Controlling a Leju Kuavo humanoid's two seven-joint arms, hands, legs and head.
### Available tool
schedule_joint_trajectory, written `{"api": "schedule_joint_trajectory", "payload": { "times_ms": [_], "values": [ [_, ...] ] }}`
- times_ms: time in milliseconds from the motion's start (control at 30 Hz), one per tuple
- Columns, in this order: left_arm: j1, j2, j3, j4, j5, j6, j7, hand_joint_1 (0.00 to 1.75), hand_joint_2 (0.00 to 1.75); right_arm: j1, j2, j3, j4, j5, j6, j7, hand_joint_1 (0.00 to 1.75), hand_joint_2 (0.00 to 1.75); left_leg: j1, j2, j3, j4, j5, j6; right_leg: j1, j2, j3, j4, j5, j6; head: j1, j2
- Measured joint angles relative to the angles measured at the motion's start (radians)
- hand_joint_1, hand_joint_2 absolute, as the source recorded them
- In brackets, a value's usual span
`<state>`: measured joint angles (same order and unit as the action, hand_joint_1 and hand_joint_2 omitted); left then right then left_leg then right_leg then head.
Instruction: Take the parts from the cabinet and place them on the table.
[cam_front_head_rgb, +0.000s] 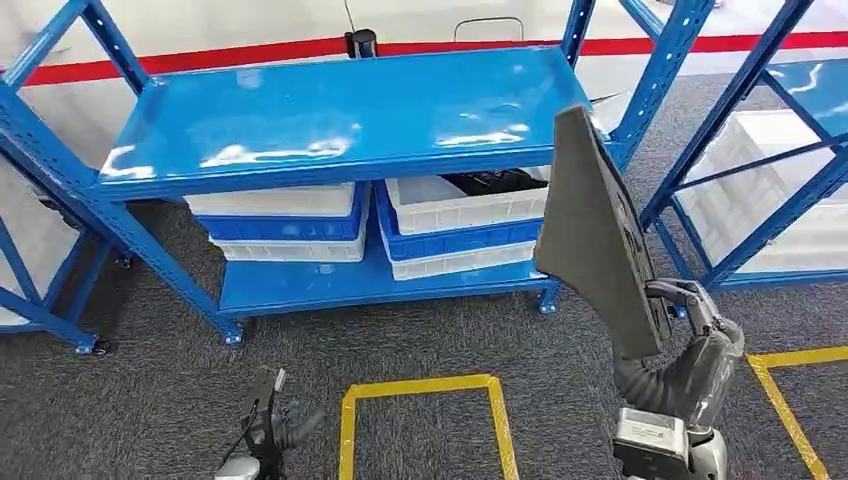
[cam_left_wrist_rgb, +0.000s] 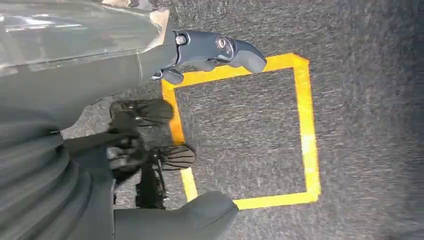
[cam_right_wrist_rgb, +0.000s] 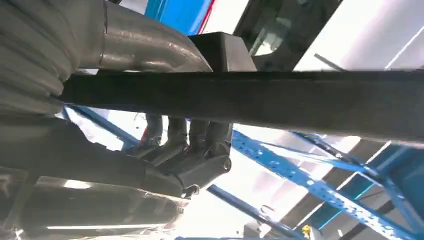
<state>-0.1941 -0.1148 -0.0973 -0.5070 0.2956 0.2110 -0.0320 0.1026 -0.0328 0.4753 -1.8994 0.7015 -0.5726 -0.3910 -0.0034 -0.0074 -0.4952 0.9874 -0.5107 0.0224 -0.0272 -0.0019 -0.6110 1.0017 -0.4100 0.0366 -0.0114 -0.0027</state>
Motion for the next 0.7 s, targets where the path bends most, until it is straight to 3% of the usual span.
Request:
{"api": "schedule_joint_trajectory", "payload": {
  "times_ms": [33,67,100,167,200,233,267,300,333,400,433,467,533,567,600,633,667,700],
  "values": [
    [0.004,0.001,0.003,-0.004,0.001,0.001,0.000,0.00,1.75,-0.005,0.000,0.001,0.003,-0.002,0.001,0.000,1.75,1.75,-0.004,0.000,-0.002,-0.001,0.001,0.003,-0.003,0.000,-0.001,-0.001,0.007,0.005,-0.008,0.000],
    [0.008,0.001,0.006,-0.008,0.000,0.002,0.000,0.00,1.75,-0.007,0.000,0.001,0.006,-0.006,0.001,-0.001,1.75,1.75,-0.006,0.002,-0.005,-0.003,0.009,0.012,-0.003,0.000,-0.001,-0.008,0.016,0.014,-0.005,0.000],
    [0.011,-0.001,0.006,-0.011,0.001,0.005,0.000,0.00,1.75,-0.009,0.000,0.001,0.008,-0.009,0.001,-0.002,1.75,1.75,0.005,0.007,-0.011,-0.021,0.030,0.027,0.008,0.000,-0.009,-0.004,0.016,0.019,-0.006,0.000],
    [0.014,-0.003,0.010,-0.023,0.000,0.010,0.001,0.00,1.75,-0.012,-0.003,0.002,0.012,-0.011,0.001,-0.005,1.75,1.75,0.002,0.011,-0.035,-0.022,0.054,0.042,0.004,0.001,-0.052,0.073,-0.069,-0.001,0.000,0.000],
    [0.019,-0.005,0.013,-0.028,0.000,0.010,0.001,0.00,1.75,-0.014,-0.003,0.003,0.016,-0.012,0.001,-0.006,1.75,1.75,0.001,0.012,-0.048,-0.022,0.064,0.042,0.005,0.001,-0.076,0.152,-0.122,-0.008,0.002,0.000],
    [0.024,-0.006,0.014,-0.035,-0.001,0.010,0.001,0.00,1.75,-0.014,-0.005,0.003,0.019,-0.014,0.001,-0.009,1.75,1.75,0.000,0.013,-0.062,-0.021,0.073,0.043,0.005,0.001,-0.098,0.231,-0.161,-0.009,0.000,0.000],
    [0.034,-0.006,0.016,-0.046,-0.001,0.009,0.002,0.00,1.75,-0.014,-0.006,0.003,0.023,-0.014,0.001,-0.011,1.75,1.75,-0.001,0.015,-0.076,-0.019,0.083,0.043,0.005,0.001,-0.110,0.296,-0.180,-0.003,0.003,0.000],
    [0.046,-0.006,0.018,-0.065,-0.001,0.011,0.011,0.00,1.75,-0.014,-0.008,0.004,0.027,-0.017,0.001,-0.011,1.75,1.75,-0.002,0.017,-0.089,-0.019,0.093,0.042,0.005,0.001,-0.099,0.314,-0.174,0.007,0.003,0.000],
    [0.059,-0.006,0.020,-0.090,-0.001,0.016,0.030,0.00,1.75,-0.015,-0.009,0.005,0.031,-0.019,0.001,-0.011,1.75,1.75,-0.002,0.018,-0.100,-0.018,0.101,0.040,0.005,0.001,-0.066,0.286,-0.152,0.018,0.003,0.000],
    [0.078,-0.006,0.021,-0.140,-0.003,0.023,0.051,0.00,1.75,-0.019,-0.010,0.007,0.036,-0.020,0.001,-0.012,1.75,1.75,-0.002,0.018,-0.122,-0.010,0.115,0.033,0.004,0.000,0.053,0.125,-0.105,0.030,0.003,0.000],
    [0.083,-0.006,0.021,-0.159,-0.003,0.024,0.057,0.00,1.75,-0.022,-0.010,0.008,0.038,-0.020,0.001,-0.012,1.75,1.75,-0.003,0.017,-0.129,-0.002,0.119,0.028,0.003,-0.001,0.117,0.035,-0.107,0.026,0.003,0.000],
    [0.088,-0.006,0.021,-0.177,-0.003,0.028,0.061,0.00,1.75,-0.027,-0.010,0.010,0.039,-0.020,0.001,-0.012,1.75,1.75,-0.009,0.016,-0.141,0.008,0.123,0.023,0.010,0.000,0.160,-0.028,-0.126,0.017,0.005,0.000],
    [0.105,-0.006,0.021,-0.212,-0.004,0.033,0.073,0.00,1.75,-0.028,-0.010,0.015,0.041,-0.023,0.001,-0.013,1.75,1.75,-0.009,0.016,-0.142,0.010,0.136,0.012,0.013,0.004,0.131,-0.018,-0.124,0.009,0.003,0.000],
    [0.113,-0.006,0.021,-0.227,-0.004,0.034,0.079,0.00,1.75,-0.027,-0.012,0.016,0.043,-0.023,0.001,-0.013,1.75,1.75,-0.006,0.016,-0.143,0.008,0.143,0.007,0.015,0.004,0.128,-0.017,-0.119,0.001,0.000,0.000],
    [0.120,-0.005,0.021,-0.237,-0.004,0.035,0.080,0.00,1.75,-0.029,-0.012,0.017,0.045,-0.025,0.001,-0.013,1.75,1.75,-0.003,0.015,-0.149,0.009,0.144,0.000,0.001,0.003,0.126,-0.021,-0.109,-0.014,0.000,0.000],
    [0.127,-0.004,0.021,-0.248,-0.004,0.037,0.083,0.00,1.75,-0.032,-0.013,0.020,0.046,-0.026,0.001,-0.013,1.75,1.75,0.001,0.010,-0.158,0.027,0.107,-0.008,0.001,0.000,0.123,-0.020,-0.099,-0.024,-0.001,0.000],
    [0.132,-0.004,0.021,-0.256,-0.003,0.039,0.084,0.00,1.75,-0.034,-0.013,0.021,0.047,-0.029,0.001,-0.013,1.75,1.75,0.004,0.009,-0.171,0.068,0.052,-0.014,0.001,-0.001,0.114,-0.020,-0.090,-0.036,-0.005,0.000],
    [0.136,-0.004,0.021,-0.264,-0.002,0.041,0.084,0.00,1.75,-0.034,-0.013,0.021,0.047,-0.030,0.001,-0.013,1.75,1.75,0.007,0.008,-0.196,0.146,-0.014,-0.021,0.002,-0.001,0.102,-0.020,-0.078,-0.040,-0.006,0.000]
  ]
}}
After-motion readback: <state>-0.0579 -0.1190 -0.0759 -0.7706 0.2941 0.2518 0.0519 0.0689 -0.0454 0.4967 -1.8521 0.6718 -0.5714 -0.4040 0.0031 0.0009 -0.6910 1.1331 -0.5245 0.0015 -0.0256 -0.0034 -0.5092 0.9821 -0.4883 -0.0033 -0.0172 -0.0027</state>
